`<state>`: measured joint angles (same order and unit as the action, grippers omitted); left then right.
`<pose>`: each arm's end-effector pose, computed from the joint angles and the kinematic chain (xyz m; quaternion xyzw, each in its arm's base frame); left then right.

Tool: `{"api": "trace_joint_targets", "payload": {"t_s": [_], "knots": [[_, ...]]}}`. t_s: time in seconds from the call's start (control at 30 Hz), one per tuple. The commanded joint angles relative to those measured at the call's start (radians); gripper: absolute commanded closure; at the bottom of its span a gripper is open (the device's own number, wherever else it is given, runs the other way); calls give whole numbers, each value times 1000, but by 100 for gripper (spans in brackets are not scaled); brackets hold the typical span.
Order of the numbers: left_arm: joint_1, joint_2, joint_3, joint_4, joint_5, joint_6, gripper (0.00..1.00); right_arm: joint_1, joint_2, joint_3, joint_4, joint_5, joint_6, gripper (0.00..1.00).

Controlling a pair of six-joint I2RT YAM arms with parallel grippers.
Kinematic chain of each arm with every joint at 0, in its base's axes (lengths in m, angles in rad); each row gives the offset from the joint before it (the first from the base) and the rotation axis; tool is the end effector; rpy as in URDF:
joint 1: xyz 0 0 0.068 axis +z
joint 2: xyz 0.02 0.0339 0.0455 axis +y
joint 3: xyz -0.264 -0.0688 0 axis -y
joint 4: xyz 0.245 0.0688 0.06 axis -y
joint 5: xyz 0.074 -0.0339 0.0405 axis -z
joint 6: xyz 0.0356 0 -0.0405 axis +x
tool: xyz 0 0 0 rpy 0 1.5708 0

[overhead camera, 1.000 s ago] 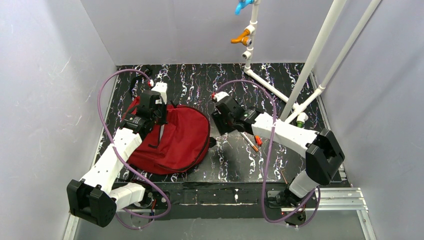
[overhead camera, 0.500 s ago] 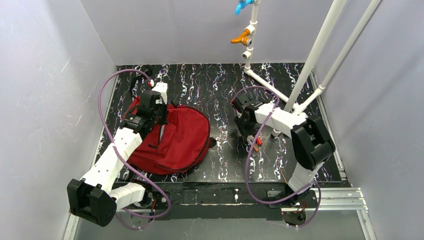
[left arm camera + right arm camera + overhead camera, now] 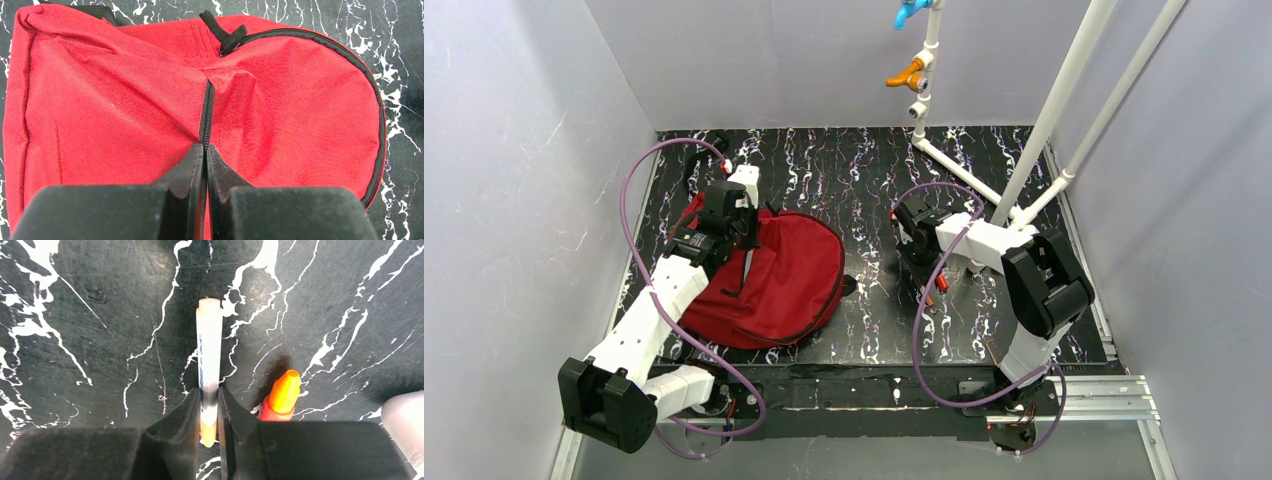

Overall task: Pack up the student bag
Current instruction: Pick up the stationery from the center of the board, then place the stationery in the student bag.

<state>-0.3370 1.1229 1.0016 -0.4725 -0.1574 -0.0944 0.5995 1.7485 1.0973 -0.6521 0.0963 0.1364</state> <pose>0.2346 -0.0763 0.3203 0.0699 0.8783 -0.0323 0.4719 0.2718 0.1816 0.1670 -0.2209 0.9650 0.0034 0.1414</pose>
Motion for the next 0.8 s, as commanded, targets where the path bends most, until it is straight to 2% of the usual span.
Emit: {"api": "trace_joint_targets", "payload": {"t_s": [0.0, 0.13, 0.23, 0.3, 0.37, 0.47, 0.6, 0.77], "knots": [[-12, -11, 22, -5, 33, -10, 100, 6, -54, -5, 45, -30, 19, 80], [-12, -7, 25, -5, 39, -11, 100, 11, -130, 43, 60, -72, 11, 91], [-12, -7, 24, -5, 39, -10, 100, 14, -162, 70, 111, -211, 42, 95], [-12, -6, 25, -5, 38, -10, 100, 19, -178, 63, 227, -359, 114, 96], [-12, -6, 25, -5, 38, -12, 100, 40, -161, 24, 418, -550, 250, 96], [-12, -5, 24, -5, 41, -13, 100, 155, -63, 35, 685, -723, 449, 96], [-12, -7, 24, -4, 36, -12, 100, 292, 96, 176, 822, -756, 554, 97], [-13, -14, 22, -5, 35, -12, 100, 343, 259, 294, 1086, -750, 767, 98]]}}
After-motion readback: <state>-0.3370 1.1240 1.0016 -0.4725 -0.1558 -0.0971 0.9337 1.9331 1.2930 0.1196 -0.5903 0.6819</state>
